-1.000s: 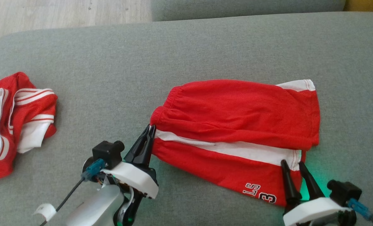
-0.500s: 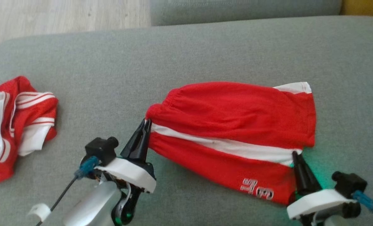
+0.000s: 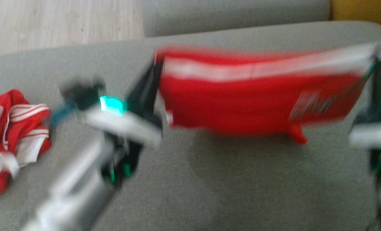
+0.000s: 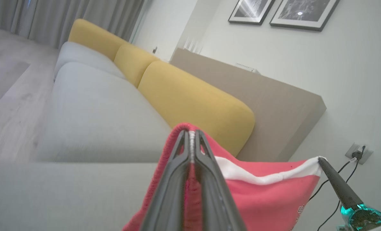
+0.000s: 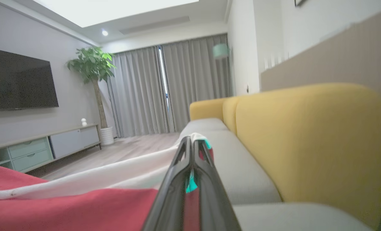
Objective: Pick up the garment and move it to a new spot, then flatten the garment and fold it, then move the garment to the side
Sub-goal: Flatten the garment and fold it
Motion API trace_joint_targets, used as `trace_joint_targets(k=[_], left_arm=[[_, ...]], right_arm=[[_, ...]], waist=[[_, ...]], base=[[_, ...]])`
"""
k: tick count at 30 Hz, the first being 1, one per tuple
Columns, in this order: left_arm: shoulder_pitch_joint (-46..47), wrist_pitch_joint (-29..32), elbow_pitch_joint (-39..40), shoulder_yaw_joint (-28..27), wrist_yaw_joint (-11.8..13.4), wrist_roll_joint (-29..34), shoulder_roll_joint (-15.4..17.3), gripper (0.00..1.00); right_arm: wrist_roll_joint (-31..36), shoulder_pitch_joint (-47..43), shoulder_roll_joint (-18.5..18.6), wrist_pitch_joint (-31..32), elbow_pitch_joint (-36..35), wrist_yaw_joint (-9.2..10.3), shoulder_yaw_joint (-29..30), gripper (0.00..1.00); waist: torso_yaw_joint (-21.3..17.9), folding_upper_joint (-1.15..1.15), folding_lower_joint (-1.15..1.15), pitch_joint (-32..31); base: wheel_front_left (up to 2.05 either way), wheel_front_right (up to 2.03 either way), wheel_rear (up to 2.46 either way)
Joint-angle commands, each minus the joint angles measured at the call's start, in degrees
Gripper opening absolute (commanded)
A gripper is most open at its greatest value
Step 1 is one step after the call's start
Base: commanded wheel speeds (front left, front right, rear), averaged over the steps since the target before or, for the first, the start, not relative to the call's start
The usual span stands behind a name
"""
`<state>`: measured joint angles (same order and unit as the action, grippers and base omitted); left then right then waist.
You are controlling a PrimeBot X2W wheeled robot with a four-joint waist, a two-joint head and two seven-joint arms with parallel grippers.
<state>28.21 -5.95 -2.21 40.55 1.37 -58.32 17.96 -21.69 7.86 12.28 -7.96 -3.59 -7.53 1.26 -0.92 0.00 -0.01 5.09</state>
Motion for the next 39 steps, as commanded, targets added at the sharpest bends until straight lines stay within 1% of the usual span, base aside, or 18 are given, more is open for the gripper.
trace_joint_targets(k=[1,5,8,11,14,17,19,21,23,25,28,32,34,35,39], left_arm=[[8.2,1.4,1.8,-3.8,-0.6,-0.5,0.9,0.00],[22.1,5.3,-4.3,-6.0,-2.1,-1.1,-1.4,0.00],[32.0,5.0,-11.4,-7.6,-4.3,-0.8,-3.6,0.00],[40.4,2.4,-19.1,-8.5,-5.9,1.2,-5.2,0.00],[46.6,-2.7,-25.2,-9.2,-7.3,3.1,-6.5,0.00],[49.4,-6.1,-29.4,-8.7,-8.3,4.1,-7.4,0.00],[48.9,-7.3,-30.9,-8.1,-8.6,3.9,-7.7,0.00],[46.6,-8.0,-31.3,-7.0,-8.8,3.5,-7.8,0.00],[42.9,-8.5,-30.2,-4.8,-8.8,3.1,-7.3,0.00],[37.7,-8.8,-28.6,-3.1,-8.8,2.1,-6.5,0.00],[29.1,-9.0,-25.4,0.0,-8.8,2.9,-4.5,0.00],[15.2,-9.0,-20.9,-0.4,-8.8,5.1,-2.8,0.00],[7.9,-9.0,-19.0,-2.0,-8.8,6.5,-2.7,0.00],[0.8,-9.0,-17.2,-3.2,-8.6,7.9,-3.0,0.00],[-11.4,-9.0,-13.9,-3.7,-7.1,10.6,-3.0,0.00]], right_arm=[[0.2,7.8,2.4,0.9,-2.0,0.04,0.1,0.00],[-0.5,22.3,5.4,3.5,2.0,0.04,0.4,0.00],[-1.2,33.3,7.3,3.3,7.2,0.04,-0.7,0.00],[-1.8,42.8,8.8,1.1,12.7,0.04,-2.3,0.00],[-2.3,50.1,9.9,-2.3,16.8,0.04,-4.3,0.00],[-2.9,54.1,11.0,-4.3,19.6,0.04,-6.1,0.00],[-3.5,54.6,11.5,-5.2,20.7,0.04,-6.7,0.00],[-4.4,53.0,11.9,-5.8,21.1,0.04,-7.3,0.00],[-5.3,49.4,12.2,-6.2,21.2,0.04,-8.1,0.00],[-6.4,44.5,12.2,-6.4,20.7,0.04,-8.7,0.00],[-7.5,35.3,12.3,-6.6,18.9,0.04,-9.1,0.00],[-8.6,21.2,10.7,-6.0,15.6,0.04,-8.9,0.00],[-9.0,14.0,9.7,-5.0,13.6,0.04,-8.3,0.00],[-9.0,7.0,8.5,-3.8,11.6,0.04,-7.1,0.00],[-8.7,-6.0,5.5,-0.9,6.8,0.04,-4.5,0.00]], waist=[[1.1,0.00,0.01,2.4],[2.5,0.00,0.01,7.7],[3.2,0.00,0.01,11.8],[3.6,0.00,0.01,15.1],[4.0,0.00,0.01,17.2],[4.3,0.00,0.01,18.1],[4.6,0.00,0.01,18.0],[4.8,0.00,0.01,17.6],[4.9,0.00,0.01,16.8],[5.0,0.00,0.01,15.5],[5.1,0.00,0.01,13.1],[4.8,0.00,0.01,9.0],[4.7,0.00,0.01,6.9],[4.7,0.00,0.01,4.7],[5.0,0.00,0.01,0.9]], base=[[0.00,0.00,0.00],[0.00,0.00,0.00],[0.00,0.00,0.00],[0.00,0.00,0.00],[0.00,0.00,0.00],[0.00,0.00,0.00],[0.00,0.00,0.00],[0.00,0.00,0.00],[0.00,0.00,0.00],[0.00,0.00,0.00],[0.00,0.00,0.00],[0.00,0.00,0.00],[0.00,0.00,0.00],[0.00,0.00,0.00],[0.00,0.00,0.00]])
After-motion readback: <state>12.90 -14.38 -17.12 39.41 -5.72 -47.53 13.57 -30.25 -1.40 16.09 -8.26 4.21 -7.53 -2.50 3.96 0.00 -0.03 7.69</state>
